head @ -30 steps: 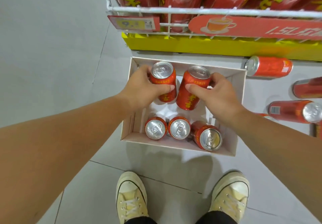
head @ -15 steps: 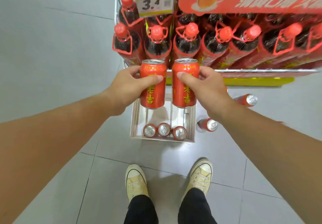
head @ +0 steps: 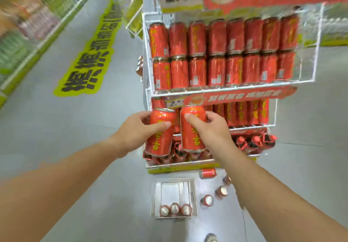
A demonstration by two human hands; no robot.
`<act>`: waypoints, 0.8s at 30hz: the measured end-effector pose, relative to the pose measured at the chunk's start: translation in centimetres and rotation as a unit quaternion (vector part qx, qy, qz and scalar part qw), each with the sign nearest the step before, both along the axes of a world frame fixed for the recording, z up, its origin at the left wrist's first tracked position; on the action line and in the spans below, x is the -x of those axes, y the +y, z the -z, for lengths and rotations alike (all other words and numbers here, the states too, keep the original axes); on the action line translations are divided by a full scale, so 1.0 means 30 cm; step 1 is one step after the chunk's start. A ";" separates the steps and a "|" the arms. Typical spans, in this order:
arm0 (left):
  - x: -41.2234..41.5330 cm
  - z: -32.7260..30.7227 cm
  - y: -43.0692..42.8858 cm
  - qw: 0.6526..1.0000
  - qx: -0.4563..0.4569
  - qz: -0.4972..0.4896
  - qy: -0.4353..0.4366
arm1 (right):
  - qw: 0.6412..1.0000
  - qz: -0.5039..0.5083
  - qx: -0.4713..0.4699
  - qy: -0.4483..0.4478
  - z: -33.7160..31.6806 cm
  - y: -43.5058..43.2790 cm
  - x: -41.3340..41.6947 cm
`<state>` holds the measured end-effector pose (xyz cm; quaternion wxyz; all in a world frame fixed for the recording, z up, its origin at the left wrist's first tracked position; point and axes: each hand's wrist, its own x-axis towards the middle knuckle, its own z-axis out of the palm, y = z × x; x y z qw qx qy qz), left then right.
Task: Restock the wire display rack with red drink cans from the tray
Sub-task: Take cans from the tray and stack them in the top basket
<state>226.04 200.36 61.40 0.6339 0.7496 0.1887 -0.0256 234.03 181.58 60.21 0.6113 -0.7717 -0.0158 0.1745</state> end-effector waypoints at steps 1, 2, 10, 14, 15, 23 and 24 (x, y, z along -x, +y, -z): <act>-0.011 -0.105 -0.002 1.000 -0.007 0.002 -0.016 | 1.000 0.004 -0.001 -0.017 -0.107 -0.001 -0.007; -0.025 -0.204 -0.004 0.999 -0.016 0.004 -0.033 | 0.999 0.009 -0.003 -0.033 -0.207 -0.001 -0.016; -0.125 -0.833 -0.038 0.984 -0.089 0.003 -0.153 | 0.987 0.048 -0.025 -0.153 -0.822 -0.054 -0.090; -0.218 -1.041 -0.086 0.977 -0.106 -0.012 -0.184 | 0.983 0.058 -0.054 -0.168 -0.996 -0.150 -0.169; -0.250 -1.079 -0.103 0.976 -0.112 -0.015 -0.188 | 0.982 0.059 -0.056 -0.169 -1.027 -0.178 -0.201; -0.633 -1.228 -0.309 0.973 -0.122 -0.027 -0.195 | 0.978 0.087 -0.004 -0.192 -1.133 -0.434 -0.604; -0.688 -1.238 -0.338 0.972 -0.128 -0.030 -0.193 | 0.977 0.087 0.004 -0.193 -1.141 -0.467 -0.662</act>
